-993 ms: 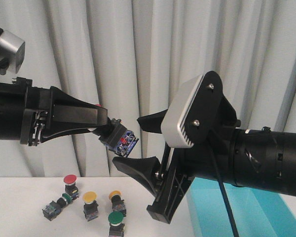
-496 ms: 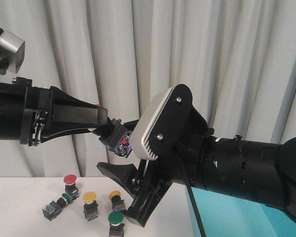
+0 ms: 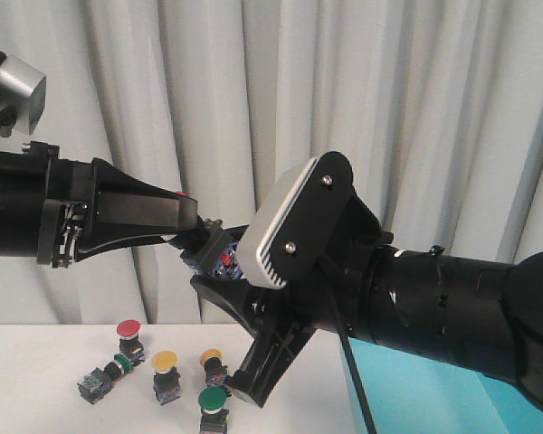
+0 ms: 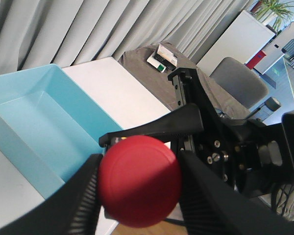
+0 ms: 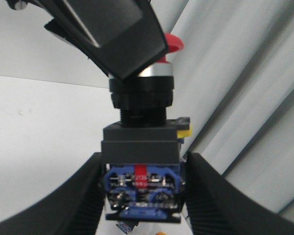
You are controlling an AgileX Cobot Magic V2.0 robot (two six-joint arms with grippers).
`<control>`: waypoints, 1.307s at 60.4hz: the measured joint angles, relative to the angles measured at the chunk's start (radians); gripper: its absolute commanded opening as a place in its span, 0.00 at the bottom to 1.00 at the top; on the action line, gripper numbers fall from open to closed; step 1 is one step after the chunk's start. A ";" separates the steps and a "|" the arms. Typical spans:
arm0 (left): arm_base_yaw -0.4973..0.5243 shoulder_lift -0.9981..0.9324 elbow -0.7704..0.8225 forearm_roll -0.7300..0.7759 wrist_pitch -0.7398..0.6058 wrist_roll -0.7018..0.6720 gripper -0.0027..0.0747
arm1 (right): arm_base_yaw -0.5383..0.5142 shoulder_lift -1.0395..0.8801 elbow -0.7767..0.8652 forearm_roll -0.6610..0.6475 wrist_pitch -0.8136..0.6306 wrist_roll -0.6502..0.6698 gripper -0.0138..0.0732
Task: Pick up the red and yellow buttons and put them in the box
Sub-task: 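Close the right gripper on the red button's base held by left gripper, then open the left gripper and carry the red button over the blue box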
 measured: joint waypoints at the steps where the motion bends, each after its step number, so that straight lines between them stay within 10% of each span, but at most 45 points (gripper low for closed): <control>1: 0.000 0.000 0.000 0.000 0.000 -0.001 0.03 | 0.000 0.000 0.000 0.000 -0.001 0.000 0.37; 26: 0.000 0.000 0.000 0.001 0.000 -0.005 0.12 | 0.000 0.000 0.000 0.000 -0.004 -0.001 0.15; 55: 0.000 0.000 -0.001 -0.001 -0.051 -0.005 0.75 | 0.000 0.001 0.000 0.000 -0.004 0.001 0.15; 79: 0.000 -0.015 -0.001 0.007 -0.125 -0.005 0.74 | -0.055 -0.012 0.000 0.015 -0.214 0.049 0.15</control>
